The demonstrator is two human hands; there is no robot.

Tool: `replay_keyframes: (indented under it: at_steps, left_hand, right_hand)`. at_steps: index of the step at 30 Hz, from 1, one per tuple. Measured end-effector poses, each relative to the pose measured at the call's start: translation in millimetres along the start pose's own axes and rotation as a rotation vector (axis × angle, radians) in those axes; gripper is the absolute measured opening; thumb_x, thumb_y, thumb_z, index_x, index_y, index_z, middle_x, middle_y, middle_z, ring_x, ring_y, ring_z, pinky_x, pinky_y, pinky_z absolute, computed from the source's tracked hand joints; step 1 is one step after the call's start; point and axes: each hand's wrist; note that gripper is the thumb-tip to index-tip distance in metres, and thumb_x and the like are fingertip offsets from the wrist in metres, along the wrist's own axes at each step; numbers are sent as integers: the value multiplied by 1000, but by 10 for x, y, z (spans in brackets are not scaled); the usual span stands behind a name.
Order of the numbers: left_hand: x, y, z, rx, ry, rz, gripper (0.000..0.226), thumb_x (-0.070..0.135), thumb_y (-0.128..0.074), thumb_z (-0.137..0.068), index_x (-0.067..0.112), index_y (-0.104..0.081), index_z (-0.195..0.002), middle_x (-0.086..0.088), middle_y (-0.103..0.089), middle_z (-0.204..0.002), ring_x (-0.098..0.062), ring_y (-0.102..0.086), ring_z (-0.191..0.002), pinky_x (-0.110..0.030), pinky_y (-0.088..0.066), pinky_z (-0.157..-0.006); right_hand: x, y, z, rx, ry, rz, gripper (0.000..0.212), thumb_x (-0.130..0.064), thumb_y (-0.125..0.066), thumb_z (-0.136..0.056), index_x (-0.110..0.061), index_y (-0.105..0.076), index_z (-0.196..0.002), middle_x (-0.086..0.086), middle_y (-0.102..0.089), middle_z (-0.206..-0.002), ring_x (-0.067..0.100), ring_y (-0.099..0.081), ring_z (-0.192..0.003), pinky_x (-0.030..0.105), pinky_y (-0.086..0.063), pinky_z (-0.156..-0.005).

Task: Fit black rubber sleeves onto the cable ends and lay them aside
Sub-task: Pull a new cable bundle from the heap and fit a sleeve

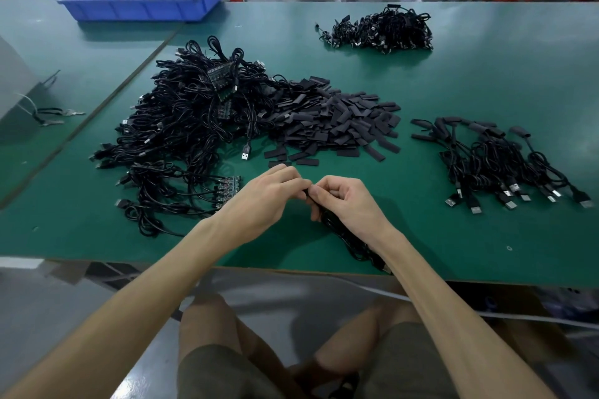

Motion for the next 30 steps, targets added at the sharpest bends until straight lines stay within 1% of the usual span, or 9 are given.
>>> replay_keyframes:
  at_steps: [4, 7, 12, 16, 21, 24, 26, 29, 30]
  left_hand:
    - [11, 13, -14, 8, 6, 36, 33, -14, -56, -93, 5, -68, -117, -4, -60, -99, -22, -54, -93, -37, -52, -83]
    - [-26, 36, -24, -5, 18, 62, 26, -7, -57, -97, 4, -67, -117, -6, -60, -96, -23, -53, -92, -38, -51, -83]
    - [-70, 36, -15, -10, 42, 61, 19, 8, -62, -99, 5, -68, -117, -4, -59, -94, -17, -52, -88, -29, -45, -80]
    - [-58, 4, -8, -44, 19, 45, 25, -5, -62, -96, 3, -67, -119, -5, -59, -95, -17, -51, -88, -17, -39, -81]
    - [-35, -16, -4, -28, -13, 37, 24, -8, -58, -97, 3, -67, -117, -6, -58, -95, -18, -49, -90, -19, -39, -83]
    - [-37, -30, 7, -18, -30, 43, 23, -8, -58, -97, 2, -67, -116, -8, -58, -95, -19, -50, -90, -17, -38, -85]
    - [-47, -44, 1, 5, 5, 117, 22, -4, -61, -97, 4, -69, -116, -5, -60, -95, -16, -53, -90, -18, -41, -85]
    - [-69, -58, -8, 115, 254, 428, 18, 7, -72, -92, 17, -75, -106, 5, -72, -93, -6, -64, -86, -18, -49, -81]
    - [-83, -71, -6, 139, 331, 564, 17, 8, -75, -90, 18, -75, -103, 3, -74, -90, -7, -67, -81, -20, -52, -77]
  right_hand:
    - [6, -11, -8, 16, -4, -13, 20, -18, -63, -103, -11, -69, -85, 5, -73, -68, 10, -64, -64, 19, -49, -66]
    - [13, -21, -17, 34, -4, -15, 20, -19, -63, -103, -10, -69, -86, 4, -74, -69, 11, -66, -66, 21, -50, -69]
    - [17, -17, -17, 23, -7, -11, 18, -19, -64, -103, -10, -69, -88, 3, -74, -71, 14, -67, -70, 25, -52, -74]
    - [15, 0, -9, -1, -5, 11, 18, -20, -65, -102, -12, -69, -87, 4, -74, -70, 11, -65, -67, 22, -51, -70]
    - [17, 4, -3, -12, -1, 27, 19, -20, -65, -102, -14, -69, -85, 3, -73, -68, 9, -65, -65, 20, -50, -68]
    - [17, 3, 3, -8, -3, 20, 18, -18, -66, -102, -14, -69, -84, 3, -73, -67, 11, -65, -65, 22, -51, -68]
    - [15, -5, 4, -3, -4, 14, 18, -18, -66, -101, -13, -68, -85, 2, -73, -67, 12, -65, -66, 24, -52, -70]
    - [19, -16, 2, 23, 0, -12, 16, -17, -66, -101, -10, -68, -87, 3, -73, -69, 15, -65, -70, 29, -52, -76]
    - [21, -17, 2, 32, 2, -19, 17, -18, -66, -101, -8, -68, -88, 3, -74, -70, 17, -65, -71, 30, -52, -77]
Point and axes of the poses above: each hand's wrist, its own z-axis away from the middle knuckle, its own y-axis out of the back of the hand, x = y × z
